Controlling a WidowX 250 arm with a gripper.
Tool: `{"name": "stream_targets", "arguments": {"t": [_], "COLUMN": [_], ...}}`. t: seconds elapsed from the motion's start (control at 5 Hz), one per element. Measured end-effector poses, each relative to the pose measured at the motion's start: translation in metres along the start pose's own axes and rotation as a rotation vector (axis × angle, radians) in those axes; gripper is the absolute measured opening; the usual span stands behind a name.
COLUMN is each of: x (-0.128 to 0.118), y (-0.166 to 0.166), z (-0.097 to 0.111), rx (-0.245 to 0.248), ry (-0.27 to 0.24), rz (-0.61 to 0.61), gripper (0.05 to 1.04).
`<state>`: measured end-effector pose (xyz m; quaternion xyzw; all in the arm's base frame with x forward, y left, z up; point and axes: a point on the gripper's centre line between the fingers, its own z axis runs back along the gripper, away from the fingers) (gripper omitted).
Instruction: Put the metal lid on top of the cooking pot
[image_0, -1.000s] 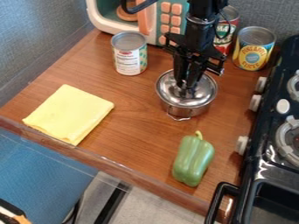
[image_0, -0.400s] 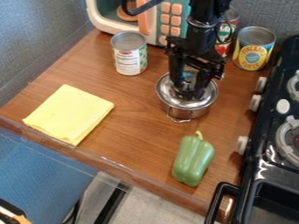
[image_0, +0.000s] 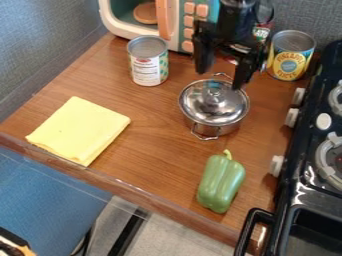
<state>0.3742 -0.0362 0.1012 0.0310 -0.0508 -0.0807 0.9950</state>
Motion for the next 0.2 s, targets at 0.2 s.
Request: {"name": "stream_targets", "arguments": {"t": [0.2], "x": [-0.0007], "y": [-0.0043], "z": [0.0021], "rx": [-0.01], "ry": [-0.001], "rz": [0.009], "gripper": [1.003]}}
